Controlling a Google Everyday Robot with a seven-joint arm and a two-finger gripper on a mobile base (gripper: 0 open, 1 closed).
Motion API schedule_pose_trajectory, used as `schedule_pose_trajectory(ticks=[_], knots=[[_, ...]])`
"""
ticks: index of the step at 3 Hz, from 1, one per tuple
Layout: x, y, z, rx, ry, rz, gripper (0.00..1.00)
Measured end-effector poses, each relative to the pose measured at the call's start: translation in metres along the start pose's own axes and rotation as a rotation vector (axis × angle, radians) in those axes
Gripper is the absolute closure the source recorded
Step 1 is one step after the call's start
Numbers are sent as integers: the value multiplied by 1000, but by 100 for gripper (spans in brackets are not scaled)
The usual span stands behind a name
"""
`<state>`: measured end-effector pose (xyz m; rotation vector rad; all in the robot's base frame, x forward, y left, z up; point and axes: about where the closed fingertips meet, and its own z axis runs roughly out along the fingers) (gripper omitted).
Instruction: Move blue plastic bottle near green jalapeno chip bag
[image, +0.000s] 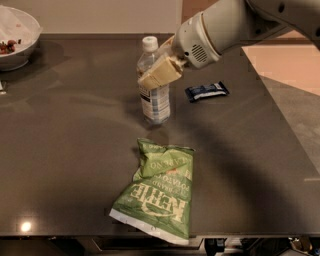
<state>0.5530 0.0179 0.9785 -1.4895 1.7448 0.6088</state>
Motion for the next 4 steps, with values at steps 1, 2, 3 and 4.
schedule_pose_trajectory(ticks=[1,2,3,4], knots=[[12,22,-7,-21,-24,4,100],[18,37,-5,-43,-42,0,100],[21,49,-2,-57,-45,-13,84],[24,58,2,-66,-42,-23,60]])
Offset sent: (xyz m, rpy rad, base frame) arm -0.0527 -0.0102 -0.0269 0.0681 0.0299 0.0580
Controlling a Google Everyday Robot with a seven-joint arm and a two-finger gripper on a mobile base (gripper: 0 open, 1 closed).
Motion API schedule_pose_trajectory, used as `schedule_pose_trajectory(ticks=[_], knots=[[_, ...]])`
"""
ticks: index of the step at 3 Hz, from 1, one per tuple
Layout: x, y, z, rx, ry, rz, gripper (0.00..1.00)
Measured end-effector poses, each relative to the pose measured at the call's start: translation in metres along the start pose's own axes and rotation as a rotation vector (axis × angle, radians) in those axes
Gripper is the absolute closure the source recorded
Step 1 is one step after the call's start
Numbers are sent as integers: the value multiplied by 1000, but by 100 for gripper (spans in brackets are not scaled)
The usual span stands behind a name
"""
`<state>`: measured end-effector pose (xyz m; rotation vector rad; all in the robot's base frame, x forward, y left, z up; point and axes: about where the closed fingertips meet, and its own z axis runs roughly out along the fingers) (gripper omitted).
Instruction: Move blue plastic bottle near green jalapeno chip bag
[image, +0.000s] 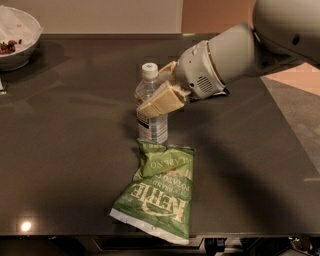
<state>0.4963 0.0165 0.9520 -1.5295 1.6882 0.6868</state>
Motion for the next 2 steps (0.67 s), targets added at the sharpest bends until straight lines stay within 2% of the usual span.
schedule_pose_trajectory(ticks=[2], knots=[[4,6,9,-18,4,-11,12]])
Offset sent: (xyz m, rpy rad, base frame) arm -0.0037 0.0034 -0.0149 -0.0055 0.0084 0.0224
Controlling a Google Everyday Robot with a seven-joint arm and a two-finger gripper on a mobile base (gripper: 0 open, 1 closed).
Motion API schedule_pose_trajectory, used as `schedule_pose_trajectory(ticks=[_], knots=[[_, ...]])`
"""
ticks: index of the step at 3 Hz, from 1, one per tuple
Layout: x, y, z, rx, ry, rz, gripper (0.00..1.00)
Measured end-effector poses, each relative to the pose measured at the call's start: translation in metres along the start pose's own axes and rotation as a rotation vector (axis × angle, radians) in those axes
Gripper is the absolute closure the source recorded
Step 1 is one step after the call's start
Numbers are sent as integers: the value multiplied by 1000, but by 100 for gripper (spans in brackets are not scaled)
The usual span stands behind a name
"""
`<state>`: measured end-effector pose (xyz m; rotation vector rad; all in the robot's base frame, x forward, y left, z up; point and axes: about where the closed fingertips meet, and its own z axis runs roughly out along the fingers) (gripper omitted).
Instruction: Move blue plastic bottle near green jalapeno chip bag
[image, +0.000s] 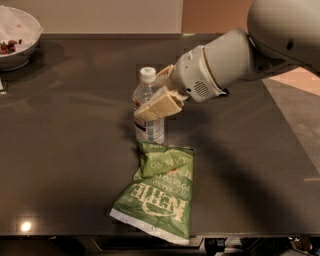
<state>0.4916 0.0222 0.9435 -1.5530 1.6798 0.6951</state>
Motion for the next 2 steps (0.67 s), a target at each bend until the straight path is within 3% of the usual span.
schedule_pose_trajectory(ticks=[1,2], knots=[[1,1,2,0,2,-2,0],[1,1,2,0,2,-3,0]])
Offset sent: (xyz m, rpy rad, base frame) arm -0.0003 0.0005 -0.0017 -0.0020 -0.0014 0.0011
